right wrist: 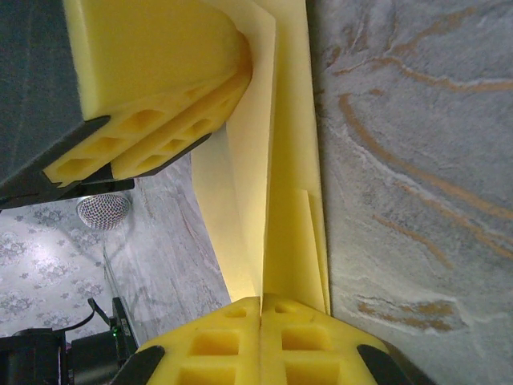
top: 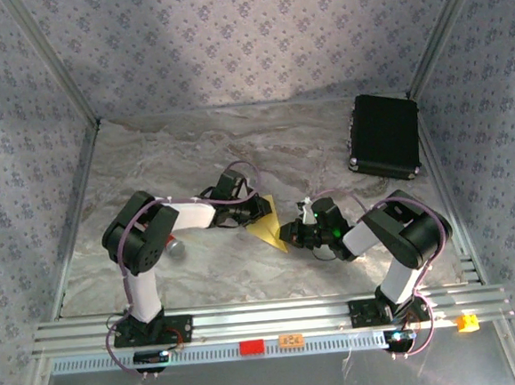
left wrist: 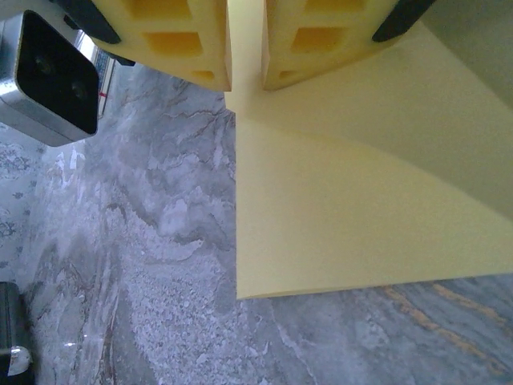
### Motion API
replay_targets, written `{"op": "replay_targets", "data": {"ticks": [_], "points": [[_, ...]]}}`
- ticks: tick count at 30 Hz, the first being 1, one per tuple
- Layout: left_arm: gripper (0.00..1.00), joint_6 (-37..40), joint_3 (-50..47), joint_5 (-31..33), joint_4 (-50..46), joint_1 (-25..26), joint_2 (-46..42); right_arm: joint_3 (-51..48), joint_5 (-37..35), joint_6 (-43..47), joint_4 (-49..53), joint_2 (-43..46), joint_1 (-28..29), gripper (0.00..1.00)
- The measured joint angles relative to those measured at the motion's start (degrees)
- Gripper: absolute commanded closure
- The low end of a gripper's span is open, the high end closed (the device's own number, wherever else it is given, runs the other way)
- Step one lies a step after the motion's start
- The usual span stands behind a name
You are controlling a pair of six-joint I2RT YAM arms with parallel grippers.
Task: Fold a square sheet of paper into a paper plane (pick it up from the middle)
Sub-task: Fourth fold the wing at the center of the table.
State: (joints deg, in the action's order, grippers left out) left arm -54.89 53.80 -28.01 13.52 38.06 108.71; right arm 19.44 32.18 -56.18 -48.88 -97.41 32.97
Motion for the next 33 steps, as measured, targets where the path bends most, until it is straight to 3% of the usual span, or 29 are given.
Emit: {"op": "replay_targets", "data": {"ticks": [10, 21, 27, 33], "points": [[0.84, 1.1, 0.8, -1.0, -0.3, 0.0, 1.5, 0.0, 0.0, 0.0, 0.1, 0.0, 0.0, 0.93], [0.84, 1.5, 0.9, -1.4, -0.4, 0.0, 1.7, 0.2, -1.3, 1.1, 8.5, 5.7, 0.3, 0.78], [0.85, 1.5, 0.9, -1.4, -0.5, 0.0, 1.7, 0.3, -2.3, 3.0, 14.8, 9.0, 0.9, 0.79], [0.85, 1.5, 0.9, -1.4, -0.5, 0.0, 1.7, 0.8, -2.6, 5.1, 18.9, 9.9, 1.5, 0.88]]}}
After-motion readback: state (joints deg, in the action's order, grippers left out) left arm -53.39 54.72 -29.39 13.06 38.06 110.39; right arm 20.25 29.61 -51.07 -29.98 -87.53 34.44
